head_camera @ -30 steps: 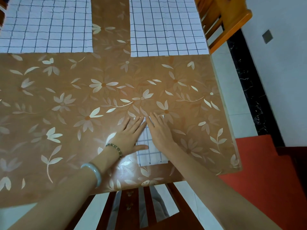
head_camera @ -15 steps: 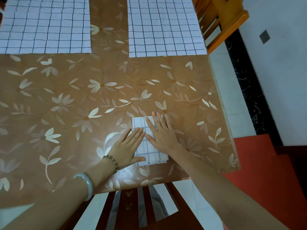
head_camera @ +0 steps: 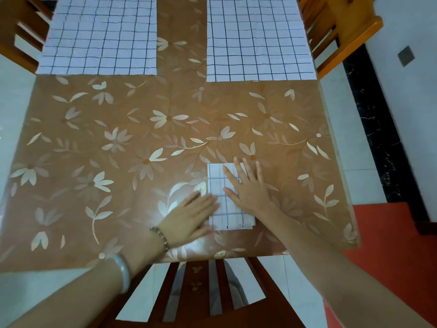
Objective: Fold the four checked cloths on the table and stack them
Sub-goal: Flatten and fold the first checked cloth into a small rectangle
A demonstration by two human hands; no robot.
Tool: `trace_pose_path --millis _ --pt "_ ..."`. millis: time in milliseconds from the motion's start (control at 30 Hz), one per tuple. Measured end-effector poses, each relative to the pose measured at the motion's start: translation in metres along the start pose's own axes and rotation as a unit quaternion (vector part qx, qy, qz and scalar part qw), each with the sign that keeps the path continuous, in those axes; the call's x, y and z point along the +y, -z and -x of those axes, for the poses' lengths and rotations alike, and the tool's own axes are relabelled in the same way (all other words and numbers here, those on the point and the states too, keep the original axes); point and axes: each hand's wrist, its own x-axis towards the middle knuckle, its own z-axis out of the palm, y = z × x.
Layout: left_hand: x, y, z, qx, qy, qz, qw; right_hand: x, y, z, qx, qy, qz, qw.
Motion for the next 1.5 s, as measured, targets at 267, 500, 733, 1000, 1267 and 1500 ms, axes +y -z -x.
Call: trace_pose_path --millis 267,500,733,1000,1267,1500 --pt "-0.007 -0.004 -0.054 -0.037 0.145 -0.027 0.988 -0.001 0.000 0.001 0.004 -0.001 -0.002 1.000" --pt "-0.019 0.007 -0.065 -0.081 0.176 -0.074 0.978 -0.004 0.004 0.017 -0.003 -0.004 -0.012 1.000" --pt "-0.017 0.014 -0.068 -0.094 0.172 -0.049 0.979 0.001 -0.006 0.099 -0.020 0.007 -0.028 0.999" --pt "-0.028 0.047 -0.098 0.016 0.236 0.126 0.963 -0.014 0.025 0.071 0.099 -0.071 -0.109 0.987" --pt "-0.036 0.063 -0.125 -0.059 0.321 0.222 0.919 -0.013 0.018 0.072 0.116 -0.095 -0.135 0.979" --pt "-0.017 0.092 -0.105 -0.026 0.261 0.319 0.911 -0.009 0.061 0.050 0.053 -0.239 -0.497 0.832"
